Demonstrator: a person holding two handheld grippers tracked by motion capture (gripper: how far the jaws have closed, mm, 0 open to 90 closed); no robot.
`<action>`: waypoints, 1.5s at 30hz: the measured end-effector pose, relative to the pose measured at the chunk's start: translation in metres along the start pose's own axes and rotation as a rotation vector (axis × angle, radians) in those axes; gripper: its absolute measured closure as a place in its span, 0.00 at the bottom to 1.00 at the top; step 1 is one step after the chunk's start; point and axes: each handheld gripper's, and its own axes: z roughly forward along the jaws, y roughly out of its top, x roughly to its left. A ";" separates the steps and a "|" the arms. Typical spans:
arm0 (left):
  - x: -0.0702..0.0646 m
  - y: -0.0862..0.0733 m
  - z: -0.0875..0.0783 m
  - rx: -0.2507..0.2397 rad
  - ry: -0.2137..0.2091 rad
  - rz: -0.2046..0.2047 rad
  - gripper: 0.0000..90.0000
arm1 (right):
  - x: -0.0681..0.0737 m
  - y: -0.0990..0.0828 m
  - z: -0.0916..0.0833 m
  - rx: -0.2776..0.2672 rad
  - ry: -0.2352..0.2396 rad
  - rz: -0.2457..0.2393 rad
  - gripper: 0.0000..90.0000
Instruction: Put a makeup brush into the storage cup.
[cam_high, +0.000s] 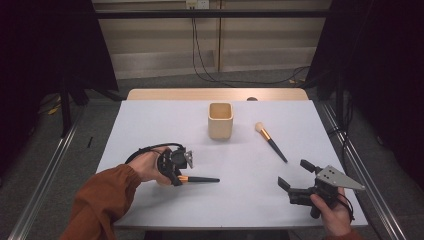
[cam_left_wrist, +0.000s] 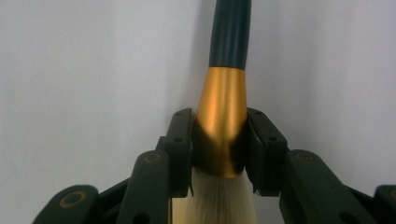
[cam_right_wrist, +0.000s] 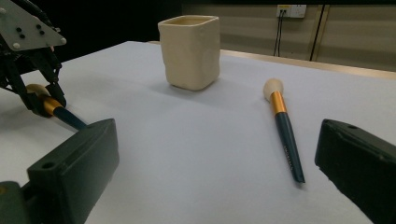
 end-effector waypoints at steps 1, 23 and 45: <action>0.000 0.000 0.000 -0.003 -0.002 -0.007 0.73 | 0.000 0.000 0.000 0.000 0.000 0.000 0.00; 0.005 -0.015 -0.020 -0.189 -0.018 -0.142 0.73 | 0.000 0.000 0.000 -0.001 -0.003 -0.001 0.00; -0.003 -0.049 -0.032 -0.578 0.002 -0.318 0.74 | 0.000 0.000 0.000 -0.007 -0.004 0.002 0.00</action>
